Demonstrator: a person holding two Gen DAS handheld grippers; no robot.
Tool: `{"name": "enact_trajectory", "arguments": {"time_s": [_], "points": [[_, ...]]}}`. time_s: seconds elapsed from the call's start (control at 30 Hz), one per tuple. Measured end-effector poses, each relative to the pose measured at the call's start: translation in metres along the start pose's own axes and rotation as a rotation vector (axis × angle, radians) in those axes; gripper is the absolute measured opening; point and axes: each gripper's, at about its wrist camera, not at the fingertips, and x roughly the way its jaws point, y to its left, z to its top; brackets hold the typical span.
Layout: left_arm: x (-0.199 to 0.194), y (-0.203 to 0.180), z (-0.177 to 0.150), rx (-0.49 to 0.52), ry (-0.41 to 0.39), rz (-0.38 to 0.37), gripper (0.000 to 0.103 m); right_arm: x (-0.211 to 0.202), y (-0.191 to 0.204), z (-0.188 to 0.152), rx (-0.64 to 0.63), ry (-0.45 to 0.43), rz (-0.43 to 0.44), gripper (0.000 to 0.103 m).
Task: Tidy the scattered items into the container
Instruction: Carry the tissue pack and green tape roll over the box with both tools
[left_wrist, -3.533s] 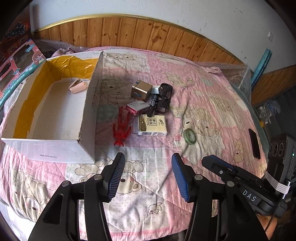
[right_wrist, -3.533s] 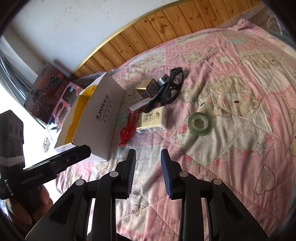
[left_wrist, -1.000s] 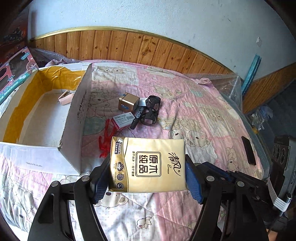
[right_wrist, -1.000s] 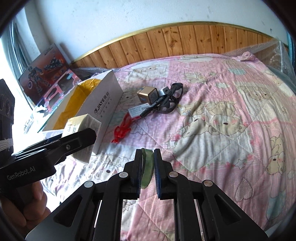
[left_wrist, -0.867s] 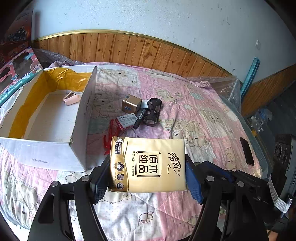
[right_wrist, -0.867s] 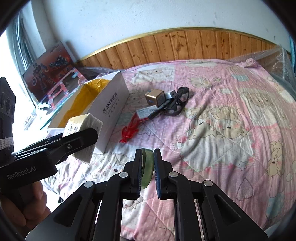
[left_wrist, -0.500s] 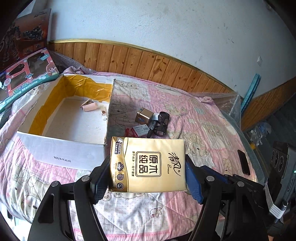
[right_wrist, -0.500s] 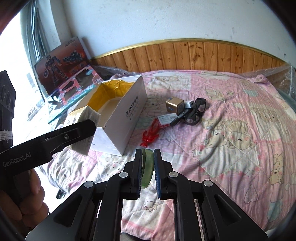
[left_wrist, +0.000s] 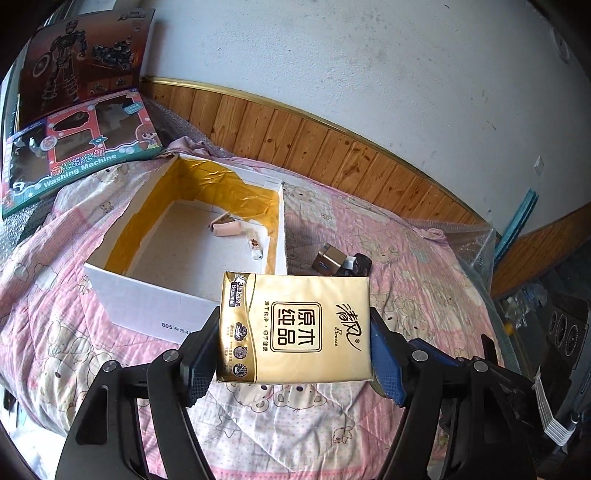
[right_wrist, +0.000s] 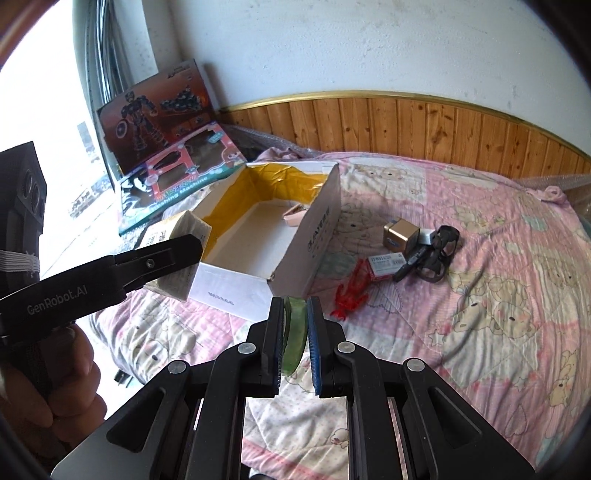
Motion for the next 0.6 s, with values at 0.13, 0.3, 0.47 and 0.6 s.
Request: {"name": "enact_trajectory", "arguments": {"time_s": [0.13,0.3,0.47,0.6], "points": [[-0.001,0.013,0.011,-0.017,-0.011,0.011,0.073,0.009,0.009,0.013,-0.016,-0.001,0.020,0.012],[0.003,0.025,0.025,-0.035,-0.013,0.020,0.073,0.018,0.020,0.029,-0.037,-0.004,0.043,0.012],[0.008,0.033,0.037,-0.047,-0.014,0.023,0.073,0.024,0.029,0.046,-0.061,-0.010,0.061,0.012],[0.010,0.039,0.047,-0.048,-0.021,0.034,0.073,0.032,0.036,0.058,-0.077,-0.010,0.076,0.012]]}}
